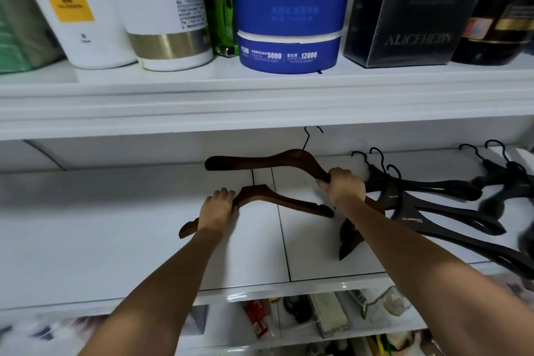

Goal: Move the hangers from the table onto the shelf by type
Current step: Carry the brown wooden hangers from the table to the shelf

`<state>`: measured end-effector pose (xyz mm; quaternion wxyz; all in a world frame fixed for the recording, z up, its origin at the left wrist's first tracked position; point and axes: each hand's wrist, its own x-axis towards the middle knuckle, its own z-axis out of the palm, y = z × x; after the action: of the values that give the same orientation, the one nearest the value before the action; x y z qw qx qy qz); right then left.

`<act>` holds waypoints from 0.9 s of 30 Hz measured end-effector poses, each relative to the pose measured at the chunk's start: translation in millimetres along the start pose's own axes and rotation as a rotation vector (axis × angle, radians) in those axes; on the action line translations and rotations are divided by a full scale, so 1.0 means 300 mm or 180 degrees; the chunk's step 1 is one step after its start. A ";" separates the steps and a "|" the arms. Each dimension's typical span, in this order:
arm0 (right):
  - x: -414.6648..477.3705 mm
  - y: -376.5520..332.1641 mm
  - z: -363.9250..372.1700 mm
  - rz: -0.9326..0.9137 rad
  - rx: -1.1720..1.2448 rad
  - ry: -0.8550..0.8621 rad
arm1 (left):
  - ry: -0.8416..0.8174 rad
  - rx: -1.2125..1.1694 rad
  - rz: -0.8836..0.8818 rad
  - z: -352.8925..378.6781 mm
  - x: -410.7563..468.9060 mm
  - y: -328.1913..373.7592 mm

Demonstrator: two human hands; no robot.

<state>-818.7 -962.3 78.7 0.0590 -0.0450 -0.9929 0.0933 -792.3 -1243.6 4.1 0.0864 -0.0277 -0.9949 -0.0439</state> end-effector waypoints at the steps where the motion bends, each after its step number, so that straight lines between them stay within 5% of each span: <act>1: -0.007 -0.009 0.002 -0.0070 0.0011 0.0028 | 0.0017 0.0013 0.0082 -0.010 -0.017 -0.001; 8: -0.058 -0.070 0.013 -0.0365 0.0025 -0.0035 | 0.0071 -0.0042 0.1073 -0.093 -0.123 0.036; 12: -0.084 -0.096 0.048 -0.0473 0.0009 -0.0149 | 0.0548 -0.0195 0.1275 -0.169 -0.137 0.072; 15: -0.107 -0.117 0.077 -0.0581 -0.0064 -0.0191 | 0.0713 -0.0238 0.1076 -0.215 -0.135 0.077; 27: -0.186 -0.161 0.169 -0.0985 -0.0295 -0.0336 | -0.0512 -0.0254 -0.0242 -0.150 -0.161 -0.015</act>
<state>-773.6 -1024.5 32.4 0.0183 0.1108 -0.9929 0.0395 -737.5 -1254.5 39.4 0.0032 0.0033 -0.9964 -0.0844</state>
